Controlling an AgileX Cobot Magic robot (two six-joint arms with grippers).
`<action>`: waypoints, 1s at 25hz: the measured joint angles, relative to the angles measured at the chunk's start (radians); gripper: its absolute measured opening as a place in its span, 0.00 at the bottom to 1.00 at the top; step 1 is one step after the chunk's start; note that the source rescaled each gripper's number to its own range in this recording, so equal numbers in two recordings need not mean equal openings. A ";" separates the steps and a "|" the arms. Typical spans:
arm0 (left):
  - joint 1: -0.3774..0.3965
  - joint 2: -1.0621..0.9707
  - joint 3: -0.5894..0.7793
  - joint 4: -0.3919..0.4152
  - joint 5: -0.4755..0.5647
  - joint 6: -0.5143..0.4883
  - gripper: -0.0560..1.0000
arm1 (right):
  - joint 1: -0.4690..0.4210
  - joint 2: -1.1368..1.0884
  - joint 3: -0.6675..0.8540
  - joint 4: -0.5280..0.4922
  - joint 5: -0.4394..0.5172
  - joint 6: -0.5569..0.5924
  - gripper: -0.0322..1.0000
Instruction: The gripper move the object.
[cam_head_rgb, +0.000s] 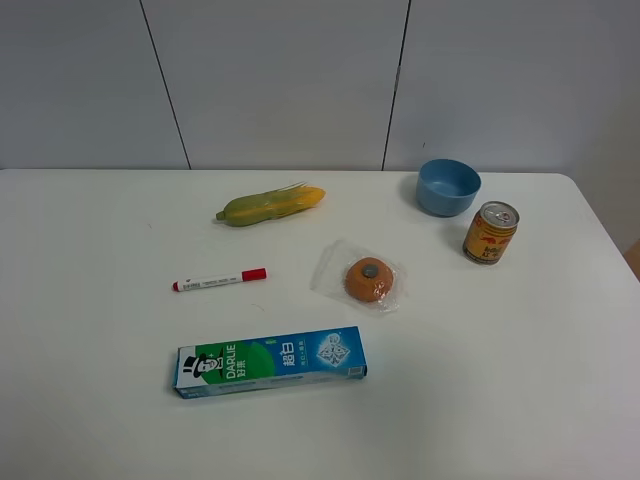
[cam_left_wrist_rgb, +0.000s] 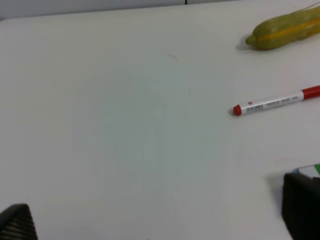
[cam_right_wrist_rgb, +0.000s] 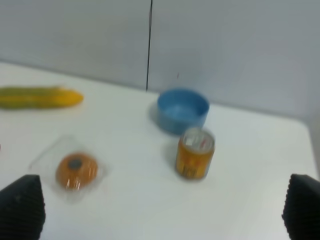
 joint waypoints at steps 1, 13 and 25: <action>0.000 0.000 0.000 0.000 0.000 0.000 1.00 | 0.000 -0.045 0.049 0.000 0.005 0.006 0.96; 0.000 0.000 0.000 0.000 0.000 0.000 1.00 | -0.036 -0.187 0.260 -0.064 0.057 0.135 0.96; 0.000 0.000 0.000 0.000 0.000 0.000 1.00 | -0.045 -0.187 0.264 -0.113 0.053 0.266 0.97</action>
